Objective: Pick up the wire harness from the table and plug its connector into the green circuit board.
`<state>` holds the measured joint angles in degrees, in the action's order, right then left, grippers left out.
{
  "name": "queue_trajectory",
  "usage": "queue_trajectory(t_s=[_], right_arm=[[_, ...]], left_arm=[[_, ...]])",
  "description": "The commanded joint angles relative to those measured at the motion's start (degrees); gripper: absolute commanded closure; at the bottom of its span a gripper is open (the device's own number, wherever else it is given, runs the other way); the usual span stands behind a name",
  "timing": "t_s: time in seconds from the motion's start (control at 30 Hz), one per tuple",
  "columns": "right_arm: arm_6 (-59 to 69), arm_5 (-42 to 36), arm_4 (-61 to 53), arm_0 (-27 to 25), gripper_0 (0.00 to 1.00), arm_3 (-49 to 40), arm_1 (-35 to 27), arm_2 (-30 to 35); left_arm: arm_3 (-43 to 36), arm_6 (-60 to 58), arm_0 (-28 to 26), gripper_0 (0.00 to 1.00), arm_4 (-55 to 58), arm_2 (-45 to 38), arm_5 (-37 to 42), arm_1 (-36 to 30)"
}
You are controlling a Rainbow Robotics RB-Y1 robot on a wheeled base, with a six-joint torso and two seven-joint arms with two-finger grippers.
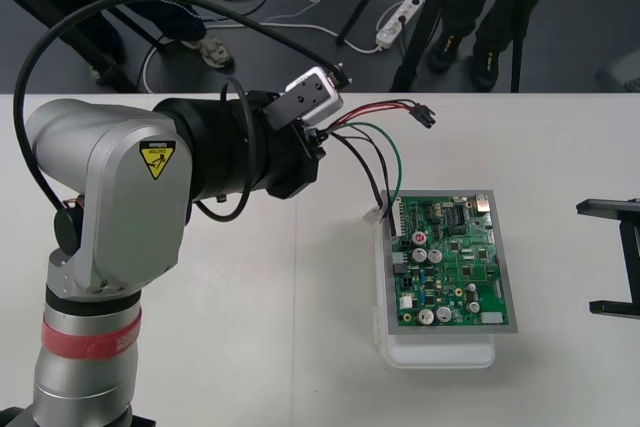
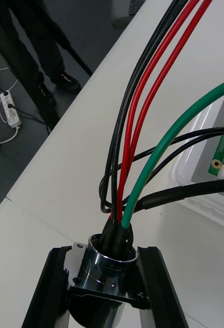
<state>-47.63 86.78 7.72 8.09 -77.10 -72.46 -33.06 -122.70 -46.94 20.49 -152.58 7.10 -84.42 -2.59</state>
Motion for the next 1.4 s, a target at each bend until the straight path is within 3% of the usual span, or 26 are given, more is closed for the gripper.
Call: queue_trajectory(t_s=[0.03, 0.3, 0.43, 0.63, 0.83, 1.13, 1.4], right_arm=[[3.3, 0.2, -2.4, 0.0, 0.0, -2.3, -0.3, 0.9], [13.6, -0.6, -5.3, -1.4, 0.0, -6.3, -1.7, 1.5], [17.6, -2.6, -5.8, -4.1, 0.0, -9.2, -2.0, 5.5], [25.2, -12.9, -5.6, -14.9, 0.0, -20.8, -1.9, 18.2], [30.8, -23.1, -5.6, -23.3, 0.0, -31.7, -0.8, 27.0], [37.5, -36.4, -5.6, -28.8, 0.0, -43.5, 1.3, 33.1], [40.6, -48.1, -5.6, -29.0, 0.0, -50.5, 2.8, 34.1]], left_arm=[[-2.3, -4.7, 2.4, 1.0, -1.5, 2.7, 6.0, 1.8], [-2.3, -7.0, 2.4, 1.0, -1.9, 4.0, 7.9, 2.9], [-2.3, -7.8, 2.4, 1.0, -1.9, 3.8, 7.9, 3.6], [-2.3, -8.6, 2.4, 1.0, -1.9, 3.2, 7.9, 3.5], [-2.3, -9.4, 2.4, 1.0, -1.9, 2.7, 7.9, 3.5], [-2.1, -10.5, 1.8, 1.0, -1.9, 2.6, 7.9, 3.2], [-2.1, -11.3, 1.6, 1.0, -1.9, 2.7, 7.9, 3.2]])
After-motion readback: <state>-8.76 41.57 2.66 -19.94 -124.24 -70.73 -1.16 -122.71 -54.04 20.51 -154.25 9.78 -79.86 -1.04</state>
